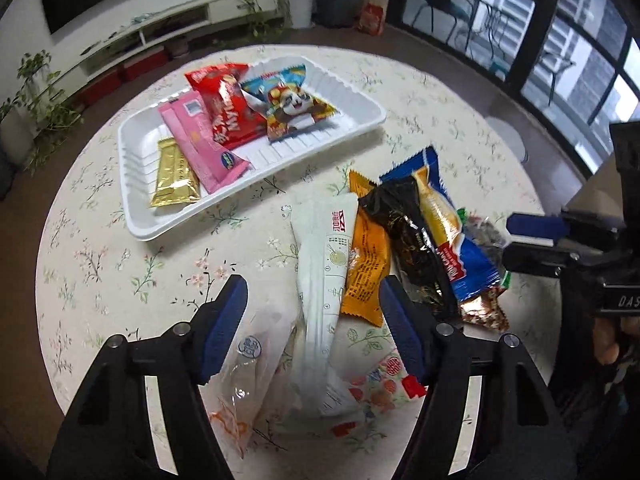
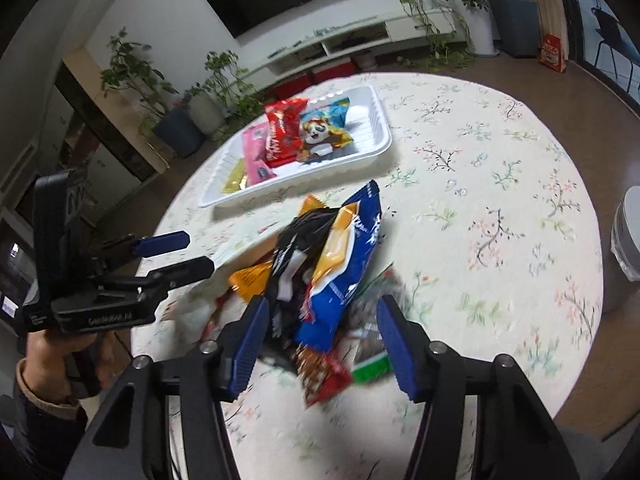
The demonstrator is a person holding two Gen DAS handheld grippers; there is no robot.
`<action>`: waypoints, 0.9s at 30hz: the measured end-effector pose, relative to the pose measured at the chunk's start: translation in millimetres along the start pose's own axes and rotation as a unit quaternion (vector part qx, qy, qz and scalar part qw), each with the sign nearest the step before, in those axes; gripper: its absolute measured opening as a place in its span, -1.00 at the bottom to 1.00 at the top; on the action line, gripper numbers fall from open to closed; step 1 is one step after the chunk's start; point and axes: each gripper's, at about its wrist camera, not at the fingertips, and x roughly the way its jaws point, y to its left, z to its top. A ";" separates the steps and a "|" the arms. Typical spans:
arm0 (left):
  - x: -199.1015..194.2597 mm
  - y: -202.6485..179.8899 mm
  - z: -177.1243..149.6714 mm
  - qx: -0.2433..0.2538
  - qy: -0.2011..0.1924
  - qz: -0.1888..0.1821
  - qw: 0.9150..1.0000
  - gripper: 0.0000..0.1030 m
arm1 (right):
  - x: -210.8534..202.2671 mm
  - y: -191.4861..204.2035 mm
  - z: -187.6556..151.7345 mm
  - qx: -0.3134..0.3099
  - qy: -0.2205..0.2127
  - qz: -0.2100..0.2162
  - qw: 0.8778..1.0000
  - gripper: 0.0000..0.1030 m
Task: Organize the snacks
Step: 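Move both tools back over the remaining snack pile, then grasp the white long bag with the left tool while the right tool grasps the blue bag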
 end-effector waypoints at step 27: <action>90.1 14.0 32.2 0.054 0.115 0.013 0.992 -0.07 | 69.9 5.3 26.9 -0.036 0.086 -0.049 0.994 -0.05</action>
